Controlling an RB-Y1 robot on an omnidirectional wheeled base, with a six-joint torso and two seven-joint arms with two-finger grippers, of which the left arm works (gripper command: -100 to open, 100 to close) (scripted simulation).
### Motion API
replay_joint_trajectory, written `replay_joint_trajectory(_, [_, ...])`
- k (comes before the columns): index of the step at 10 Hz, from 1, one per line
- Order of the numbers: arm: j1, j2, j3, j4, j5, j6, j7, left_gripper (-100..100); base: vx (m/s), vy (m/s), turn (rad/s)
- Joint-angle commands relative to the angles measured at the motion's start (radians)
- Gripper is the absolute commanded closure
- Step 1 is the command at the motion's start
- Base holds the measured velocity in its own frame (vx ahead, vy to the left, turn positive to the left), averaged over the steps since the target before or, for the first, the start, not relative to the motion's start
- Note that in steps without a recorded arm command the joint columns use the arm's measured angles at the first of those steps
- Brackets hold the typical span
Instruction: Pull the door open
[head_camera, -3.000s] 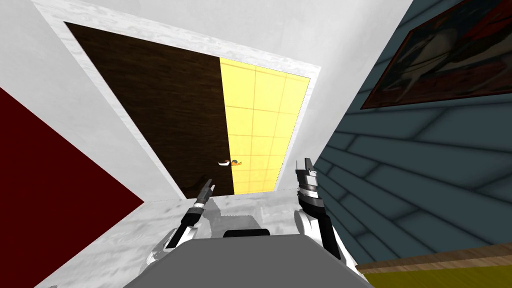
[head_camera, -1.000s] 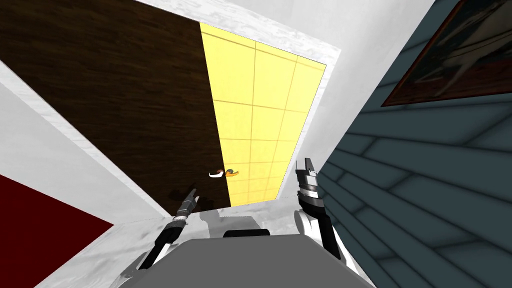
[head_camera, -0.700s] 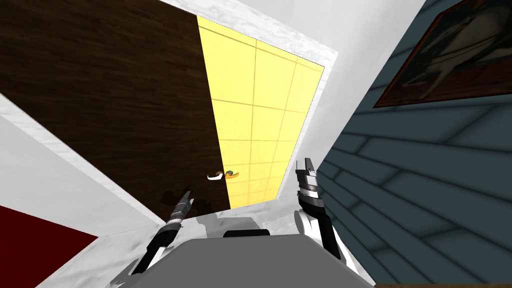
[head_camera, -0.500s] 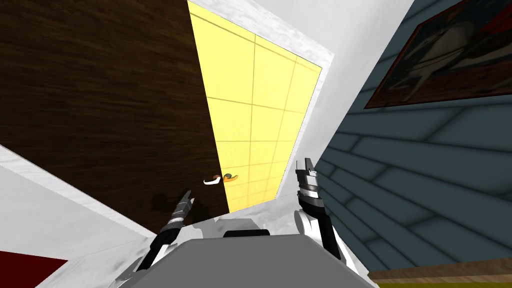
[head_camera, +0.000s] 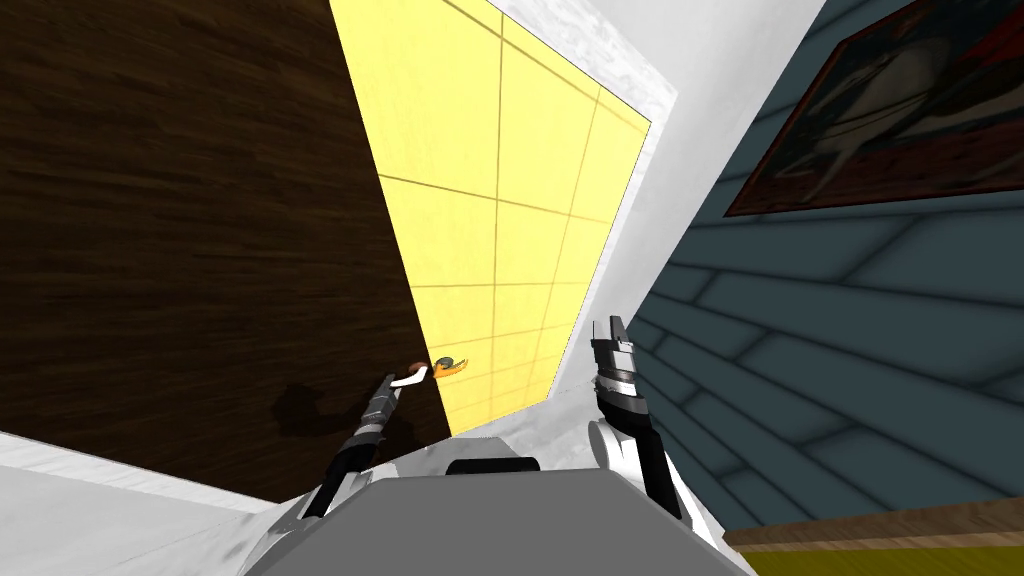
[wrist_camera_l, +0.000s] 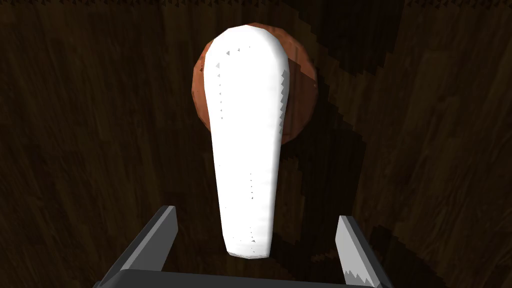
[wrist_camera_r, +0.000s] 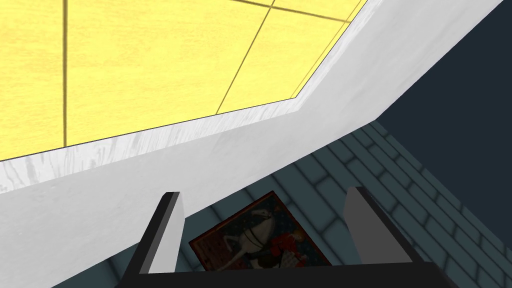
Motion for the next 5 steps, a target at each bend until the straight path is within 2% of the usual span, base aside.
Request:
replay_joint_trajectory(1, [0.0,0.0,0.0,0.0,0.0,0.0,0.0,-100,0.066,-0.054,-0.057])
replay_joint_trajectory(2, [0.0,0.0,0.0,0.0,0.0,0.0,0.0,100,-0.018,0.009,0.058])
replay_joint_trajectory(5, [0.0,0.0,0.0,0.0,0.0,0.0,0.0,100,-0.016,0.011,-0.009])
